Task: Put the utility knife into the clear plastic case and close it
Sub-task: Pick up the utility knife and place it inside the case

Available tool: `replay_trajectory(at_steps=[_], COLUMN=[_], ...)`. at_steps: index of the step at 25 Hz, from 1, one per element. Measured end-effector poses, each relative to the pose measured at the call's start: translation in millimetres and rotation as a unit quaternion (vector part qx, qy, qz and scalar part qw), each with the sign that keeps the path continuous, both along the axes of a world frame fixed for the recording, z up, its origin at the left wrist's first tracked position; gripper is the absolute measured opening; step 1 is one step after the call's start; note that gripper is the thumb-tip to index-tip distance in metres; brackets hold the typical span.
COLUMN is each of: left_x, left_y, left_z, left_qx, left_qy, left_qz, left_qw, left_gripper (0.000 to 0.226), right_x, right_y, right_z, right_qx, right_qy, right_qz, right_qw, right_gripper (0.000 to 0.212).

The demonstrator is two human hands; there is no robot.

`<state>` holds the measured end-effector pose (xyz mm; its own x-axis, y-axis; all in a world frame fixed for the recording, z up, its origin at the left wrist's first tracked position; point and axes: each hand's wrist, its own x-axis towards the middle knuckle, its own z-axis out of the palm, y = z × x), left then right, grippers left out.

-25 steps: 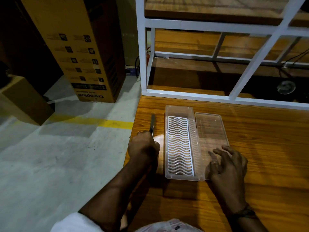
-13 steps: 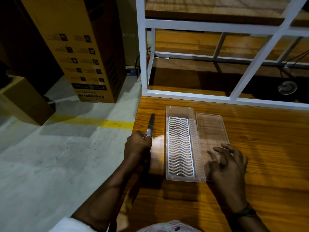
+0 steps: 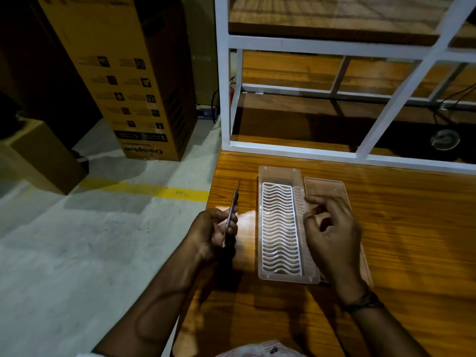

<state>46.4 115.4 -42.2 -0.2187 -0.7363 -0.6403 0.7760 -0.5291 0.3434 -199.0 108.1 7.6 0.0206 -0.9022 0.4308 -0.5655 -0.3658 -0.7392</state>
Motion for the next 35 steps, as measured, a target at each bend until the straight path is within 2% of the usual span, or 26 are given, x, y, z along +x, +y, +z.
replay_trajectory(at_steps=[5, 7, 11, 13, 15, 18, 19, 20, 22, 23, 25, 26, 27, 29, 35], left_x=[-14.6, -20.1, -30.7, -33.0, -36.3, -43.2, -44.3, -44.5, -40.2, -37.2, -34.5, -36.0, -37.4, -39.3, -43.7], left_y=[11.8, 12.8, 14.3, 13.2, 13.4, 19.4, 23.4, 28.6, 39.8, 44.9, 51.2, 52.6, 52.9, 51.3, 46.3], left_z=[15.8, 21.5, 29.7, 32.0, 37.0, 46.4, 48.3, 51.2, 57.3, 59.9, 60.4, 60.4, 58.6, 54.3, 50.8], left_qx=[-0.076, -0.096, -0.102, -0.105, -0.099, -0.121, -0.153, -0.195, -0.277, -0.318, -0.381, -0.393, -0.399, -0.403, -0.411], left_qy=[0.144, 0.184, 0.205, 0.182, 0.122, -0.079, -0.174, -0.275, -0.443, -0.511, -0.629, -0.671, -0.702, -0.729, -0.726], left_qz=[-0.014, -0.046, -0.087, -0.089, -0.086, -0.075, -0.072, -0.074, -0.095, -0.120, -0.190, -0.212, -0.215, -0.193, -0.168], left_qw=[0.987, 0.977, 0.970, 0.974, 0.984, 0.987, 0.970, 0.939, 0.847, 0.789, 0.650, 0.592, 0.550, 0.519, 0.526], left_gripper=[0.043, 0.044, 0.038, 0.039, 0.038, 0.034, 0.032, 0.030, 0.031, 0.046, 0.087, 0.101, 0.108, 0.111, 0.106], right_x=[45.0, 60.6, 71.1, 70.3, 69.7, 65.6, 63.5, 60.7, 56.0, 54.0, 51.7, 51.2, 51.1, 51.7, 49.2], right_y=[-16.9, -24.1, -29.3, -32.4, -35.0, -38.9, -40.0, -40.9, -43.6, -44.8, -46.4, -47.0, -47.5, -47.0, -45.2], right_z=[9.3, 13.2, 18.4, 15.6, 11.2, 8.7, 9.4, 11.1, 14.5, 15.2, 15.6, 15.6, 14.5, 13.9, 10.9], right_qx=[0.173, 0.259, 0.408, 0.430, 0.427, 0.390, 0.372, 0.356, 0.336, 0.330, 0.321, 0.318, 0.317, 0.314, 0.298], right_qy=[-0.120, -0.185, -0.304, -0.331, -0.340, -0.343, -0.335, -0.328, -0.316, -0.311, -0.306, -0.302, -0.298, -0.301, -0.288], right_qz=[0.082, 0.095, 0.128, 0.143, 0.157, 0.137, 0.120, 0.101, 0.079, 0.074, 0.065, 0.060, 0.056, 0.058, 0.066], right_qw=[0.974, 0.943, 0.851, 0.828, 0.823, 0.843, 0.857, 0.869, 0.884, 0.888, 0.894, 0.897, 0.899, 0.899, 0.908], right_gripper=[0.013, 0.010, 0.027, 0.028, 0.023, 0.020, 0.021, 0.023, 0.026, 0.025, 0.021, 0.020, 0.020, 0.018, 0.018])
